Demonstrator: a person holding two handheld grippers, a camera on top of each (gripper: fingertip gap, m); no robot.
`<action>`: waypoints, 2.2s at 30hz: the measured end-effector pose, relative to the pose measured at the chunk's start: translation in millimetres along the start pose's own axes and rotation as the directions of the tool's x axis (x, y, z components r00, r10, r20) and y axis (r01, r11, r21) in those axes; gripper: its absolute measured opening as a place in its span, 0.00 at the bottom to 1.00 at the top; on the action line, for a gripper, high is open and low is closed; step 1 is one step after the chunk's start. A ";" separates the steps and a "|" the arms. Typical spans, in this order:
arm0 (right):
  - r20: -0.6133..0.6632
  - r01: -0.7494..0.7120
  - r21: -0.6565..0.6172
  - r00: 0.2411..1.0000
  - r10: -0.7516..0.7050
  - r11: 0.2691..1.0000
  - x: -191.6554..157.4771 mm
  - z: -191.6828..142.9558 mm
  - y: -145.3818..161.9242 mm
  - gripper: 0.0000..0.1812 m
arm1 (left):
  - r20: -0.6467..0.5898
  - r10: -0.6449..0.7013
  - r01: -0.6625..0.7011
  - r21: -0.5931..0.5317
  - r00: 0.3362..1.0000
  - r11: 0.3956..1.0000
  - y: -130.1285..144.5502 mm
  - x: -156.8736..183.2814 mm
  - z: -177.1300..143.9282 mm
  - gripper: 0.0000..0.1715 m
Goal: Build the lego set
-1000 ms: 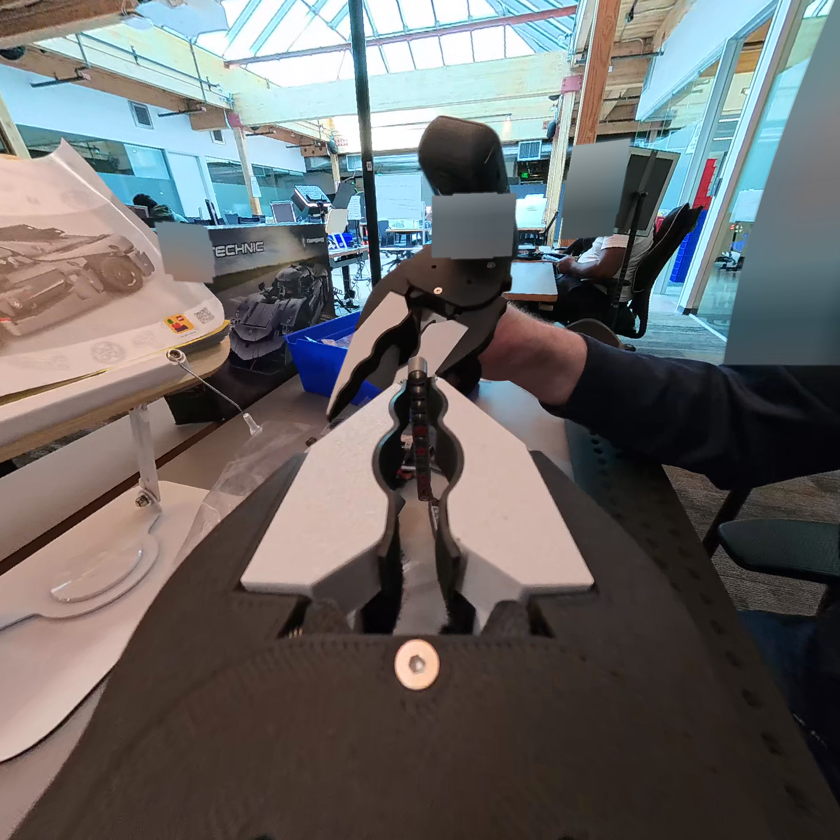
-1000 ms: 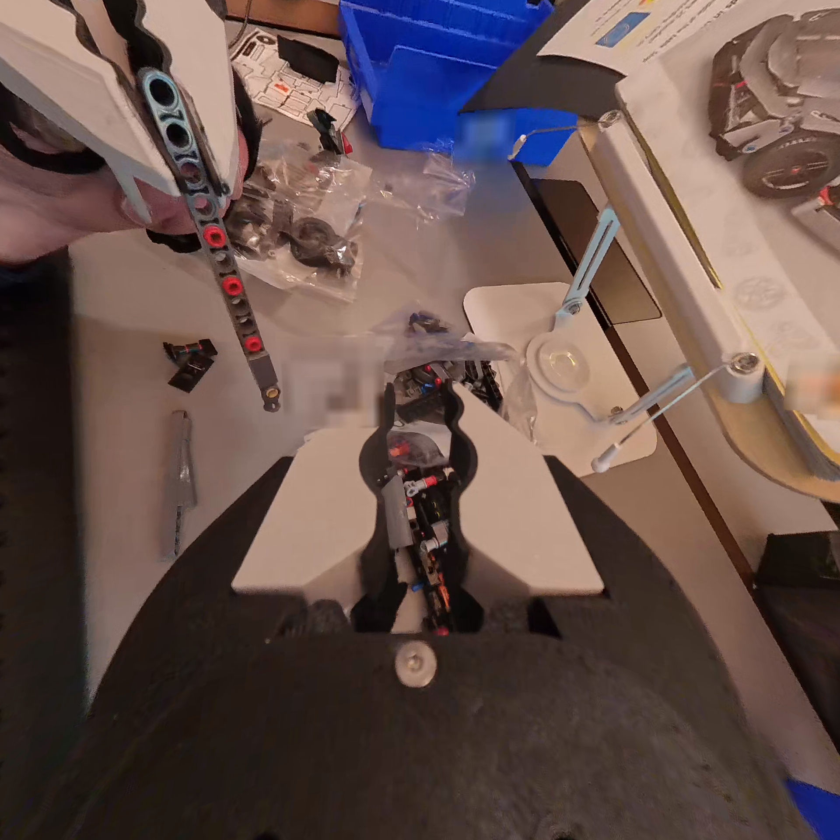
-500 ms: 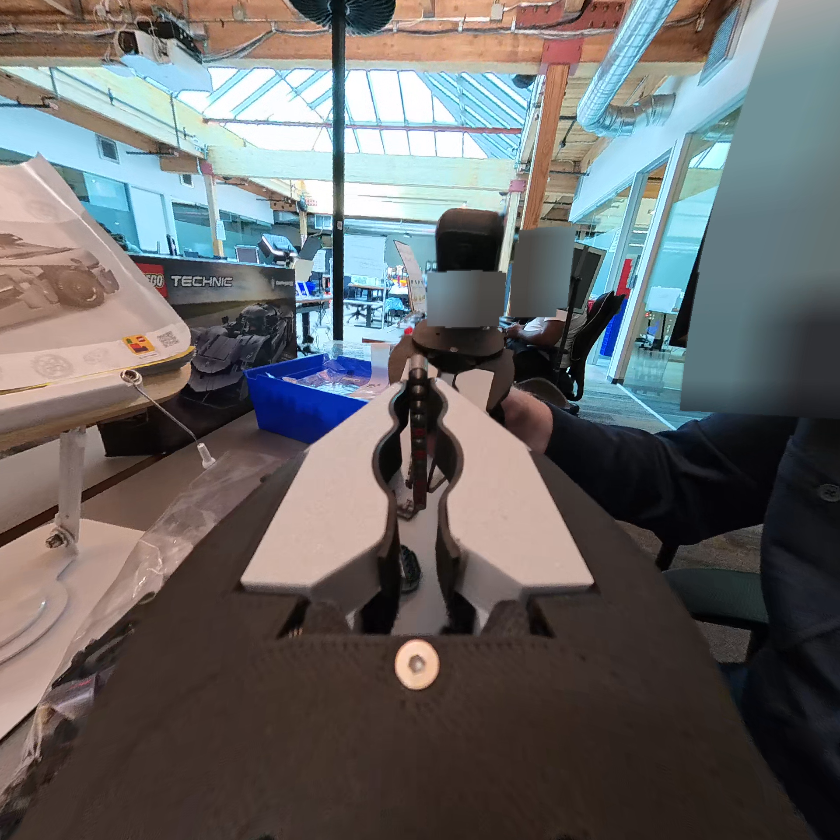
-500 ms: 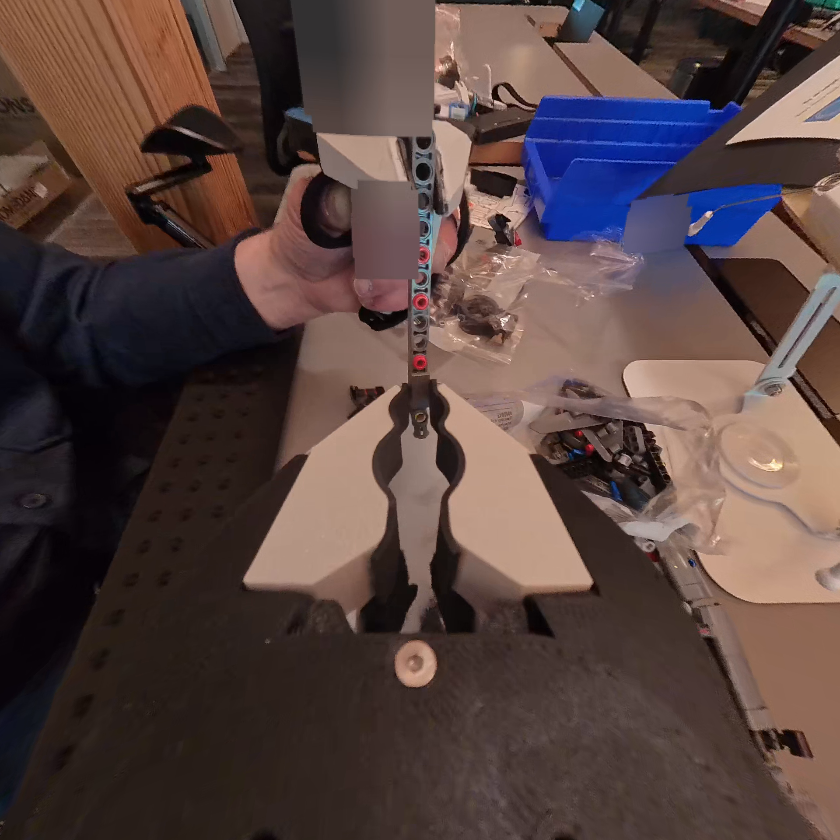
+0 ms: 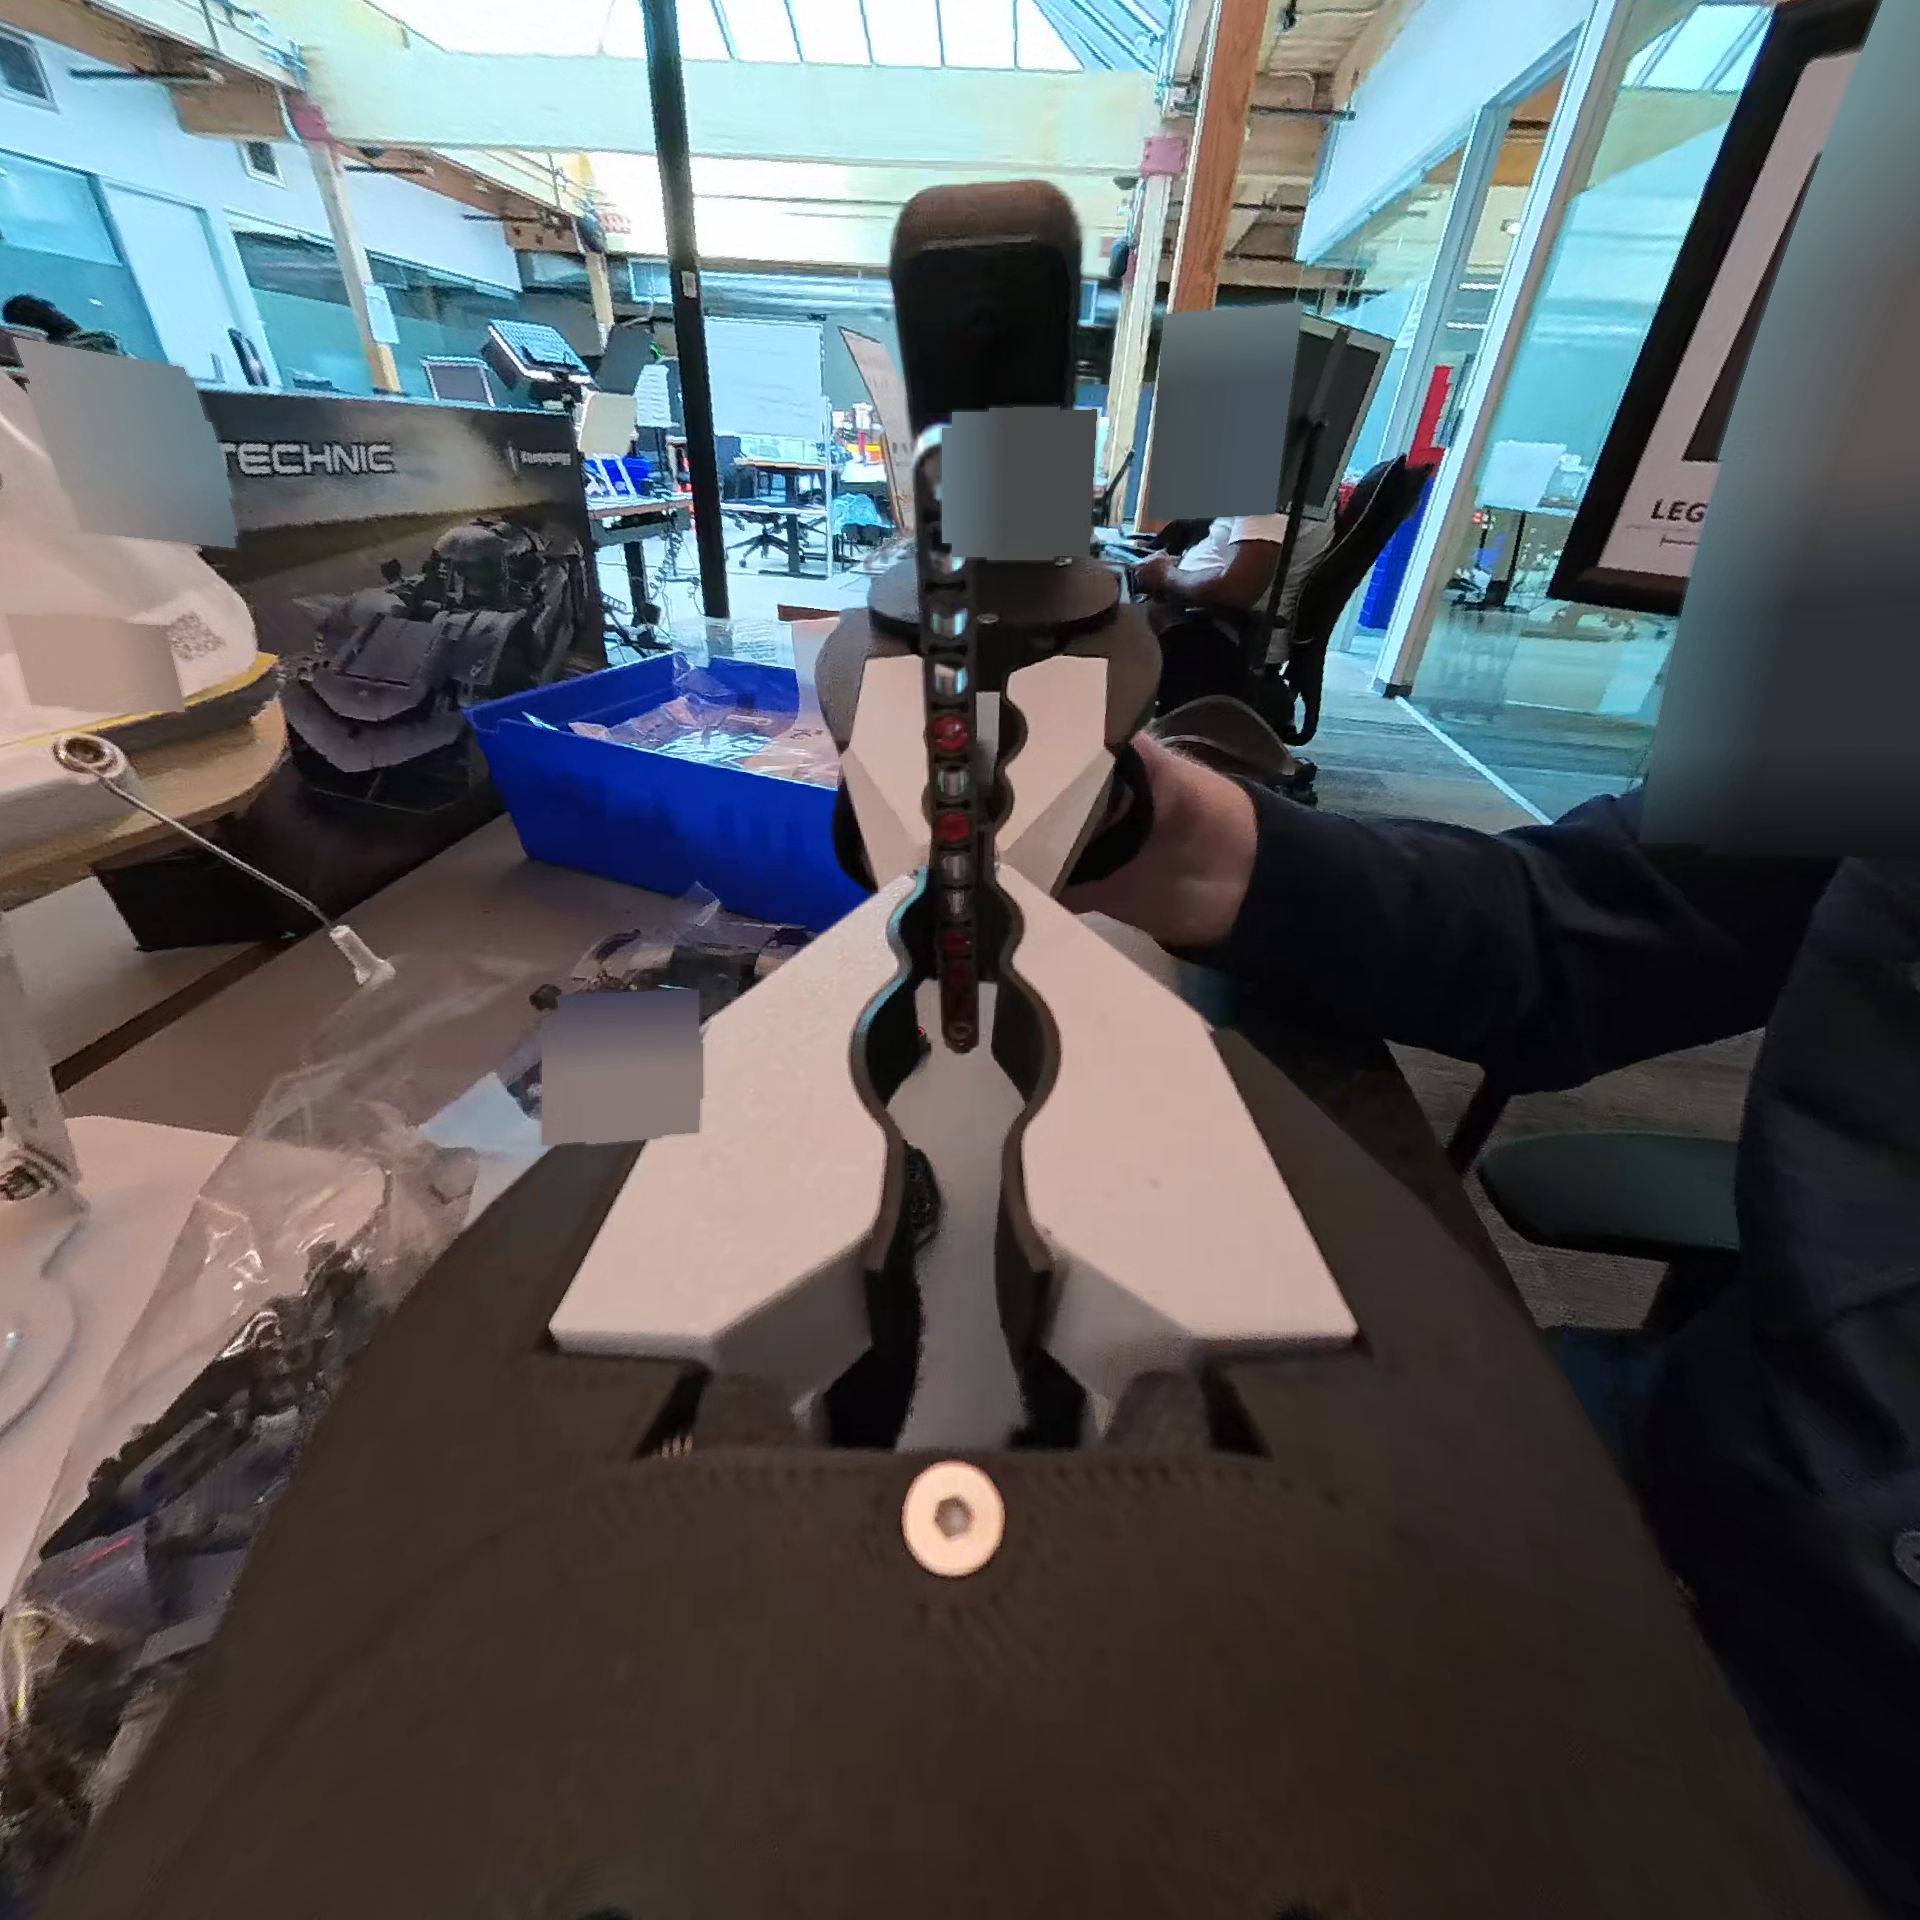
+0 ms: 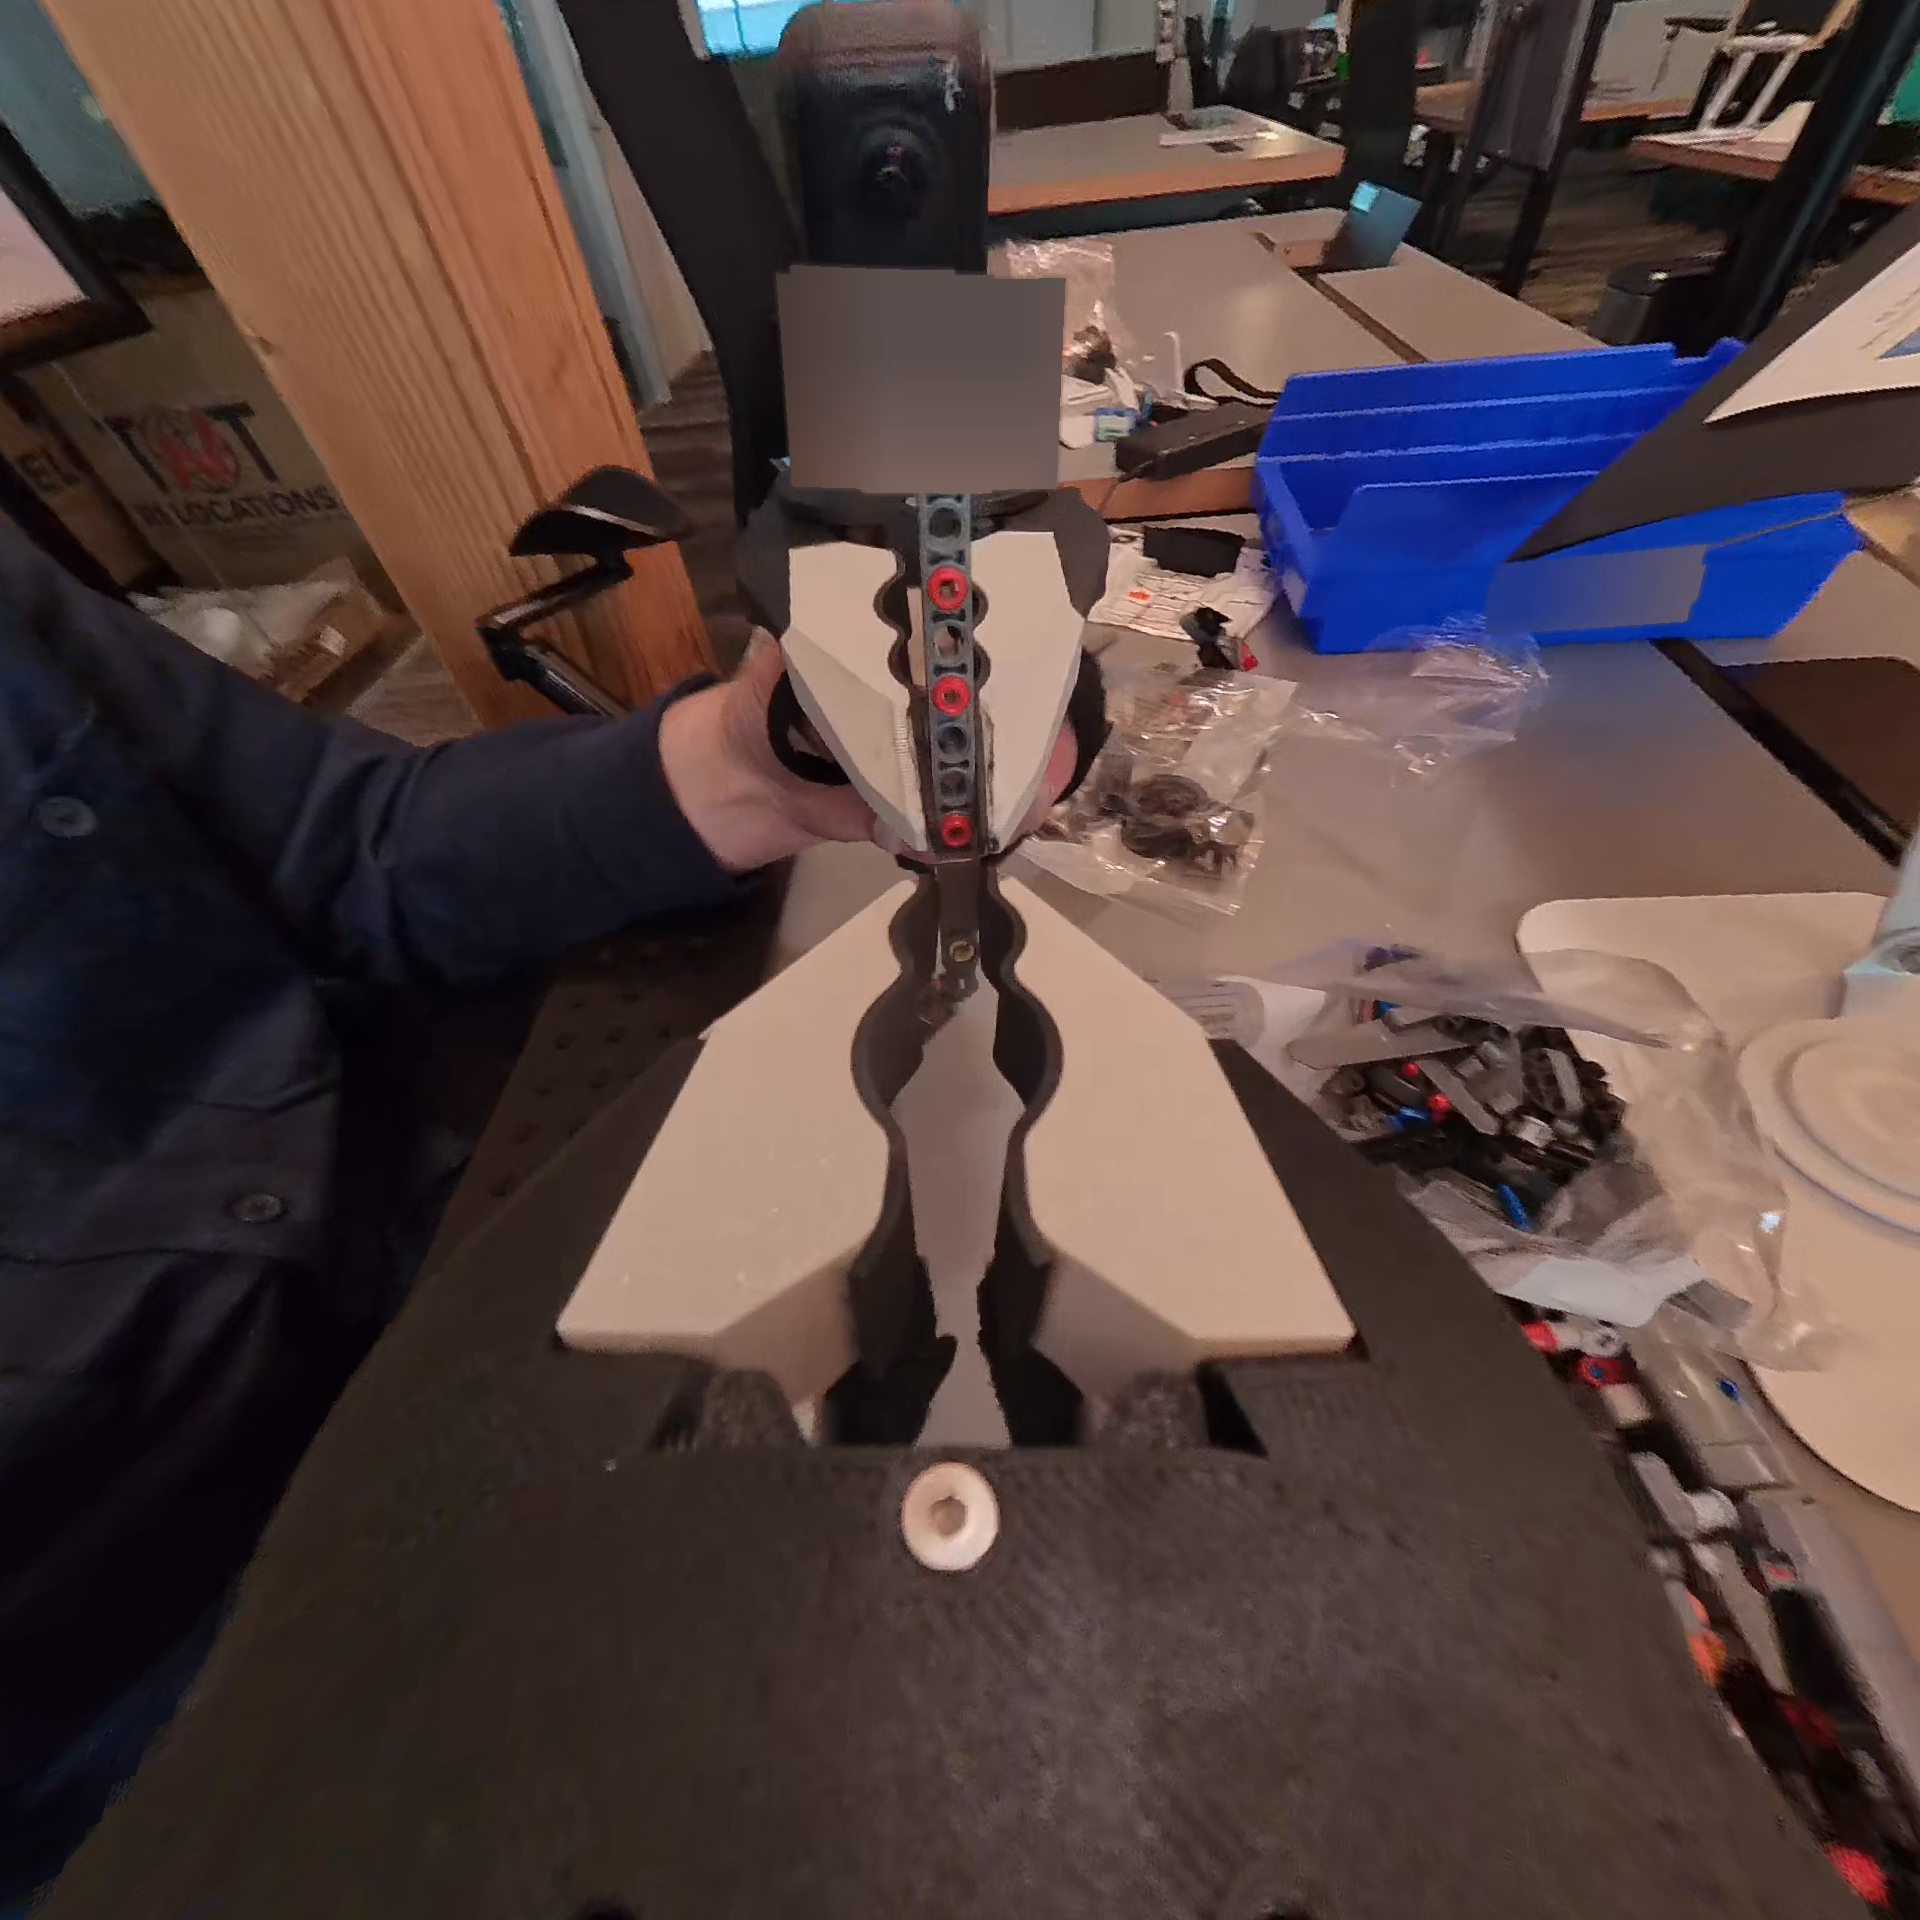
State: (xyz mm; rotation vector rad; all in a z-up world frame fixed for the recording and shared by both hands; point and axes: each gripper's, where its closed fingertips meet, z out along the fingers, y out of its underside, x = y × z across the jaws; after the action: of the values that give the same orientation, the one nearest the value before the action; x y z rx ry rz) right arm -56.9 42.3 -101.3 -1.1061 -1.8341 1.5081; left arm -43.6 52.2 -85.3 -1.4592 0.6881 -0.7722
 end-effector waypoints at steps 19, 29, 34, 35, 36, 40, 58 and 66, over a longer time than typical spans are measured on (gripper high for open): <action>-0.230 -0.072 -0.203 0.973 0.024 0.977 74.0 10.0 39.9 0.03 | -0.045 -0.126 0.131 0.130 0.991 0.983 -14.6 -12.7 -19.3 0.03; -0.299 -0.040 -0.247 0.954 -0.037 0.968 84.6 -2.3 40.4 0.00 | -0.027 -0.160 0.162 0.169 0.987 0.972 -19.3 -19.9 -27.8 0.03; -0.283 -0.026 -0.294 0.957 -0.061 0.955 80.4 -10.4 48.5 0.00 | -0.030 -0.163 0.166 0.168 0.986 0.972 -19.1 -20.1 -26.8 0.03; -0.272 -0.013 -0.284 0.960 -0.068 0.959 77.1 -9.9 46.3 0.00 | -0.031 -0.164 0.166 0.167 0.986 0.972 -18.7 -20.0 -26.6 0.03; -0.250 0.000 -0.271 0.966 -0.070 0.963 71.3 -9.4 42.4 0.00 | -0.029 -0.165 0.167 0.168 0.986 0.972 -18.6 -20.3 -26.8 0.03; -0.151 0.108 -0.200 0.979 -0.140 0.974 39.4 -5.3 20.4 0.08 | -0.027 -0.176 0.178 0.187 0.984 0.966 -20.6 -21.8 -27.3 0.02; -0.105 0.005 0.022 0.994 -0.002 1.000 15.5 19.2 -13.6 0.03 | -0.005 -0.140 0.137 0.246 0.990 0.960 -29.9 -18.3 -20.8 0.02; -0.170 0.038 -0.022 0.985 -0.041 0.999 17.9 19.2 -10.3 0.02 | 0.117 -0.041 0.021 0.165 0.992 0.986 -26.2 -20.9 -22.1 0.03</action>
State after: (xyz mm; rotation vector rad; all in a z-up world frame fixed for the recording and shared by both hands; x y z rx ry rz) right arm -84.6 46.5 -98.0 -1.1635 -1.7458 1.3330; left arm -74.8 56.8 -60.4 -1.3571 0.4998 -0.7410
